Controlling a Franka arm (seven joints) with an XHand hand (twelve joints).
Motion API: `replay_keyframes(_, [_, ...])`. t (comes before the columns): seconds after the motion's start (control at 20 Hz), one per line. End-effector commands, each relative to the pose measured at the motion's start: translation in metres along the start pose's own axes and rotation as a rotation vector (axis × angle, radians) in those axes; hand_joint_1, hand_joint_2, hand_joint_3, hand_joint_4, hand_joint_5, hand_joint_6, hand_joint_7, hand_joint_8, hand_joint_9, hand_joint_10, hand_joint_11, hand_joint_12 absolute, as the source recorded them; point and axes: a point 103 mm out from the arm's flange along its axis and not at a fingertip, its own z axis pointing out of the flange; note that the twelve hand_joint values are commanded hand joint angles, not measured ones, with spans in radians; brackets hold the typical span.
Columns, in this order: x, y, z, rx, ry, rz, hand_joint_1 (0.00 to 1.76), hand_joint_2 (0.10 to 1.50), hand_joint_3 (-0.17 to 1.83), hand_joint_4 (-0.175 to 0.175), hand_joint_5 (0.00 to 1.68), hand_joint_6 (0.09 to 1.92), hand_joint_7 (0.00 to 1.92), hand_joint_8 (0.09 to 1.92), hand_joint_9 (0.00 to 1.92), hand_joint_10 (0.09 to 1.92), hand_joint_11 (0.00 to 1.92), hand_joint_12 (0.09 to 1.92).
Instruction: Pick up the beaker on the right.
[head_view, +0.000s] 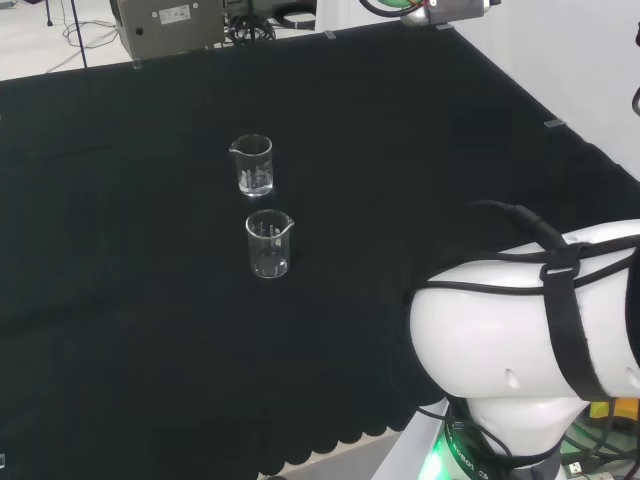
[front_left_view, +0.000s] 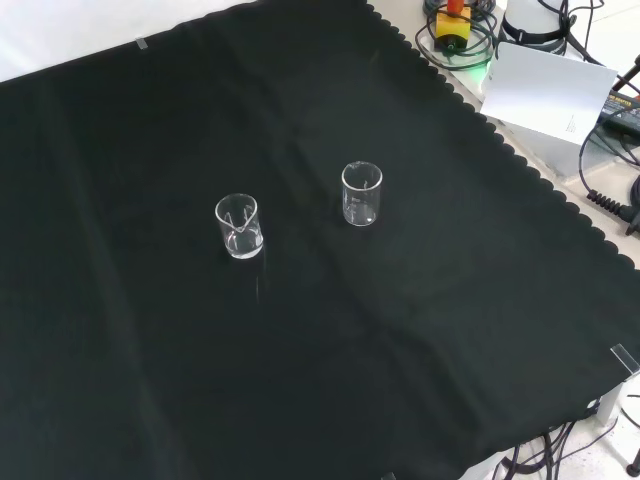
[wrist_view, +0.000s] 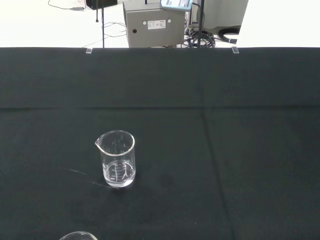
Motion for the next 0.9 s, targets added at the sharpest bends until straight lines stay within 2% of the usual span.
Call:
replay_keyframes(0.05, [0.0,0.0,0.001,-0.008,-0.009,0.0,0.14,1.11,0.39,-0.019,0.27,0.09,0.0,0.48,0.38,0.09,0.0,1.32])
replay_keyframes(0.2, [0.0,0.001,0.002,-0.002,-0.006,0.001,0.01,1.21,0.39,-0.01,0.26,0.09,0.0,0.46,0.38,0.09,0.0,1.29])
replay_keyframes(0.55, [-0.004,0.008,0.008,0.013,-0.004,0.012,0.0,1.23,0.38,-0.009,0.27,0.09,0.0,0.46,0.38,0.09,0.0,1.28])
replay_keyframes(0.9, [-0.018,0.027,0.034,0.056,0.009,0.049,0.0,1.23,0.37,-0.011,0.27,0.09,0.0,0.46,0.38,0.09,0.0,1.28])
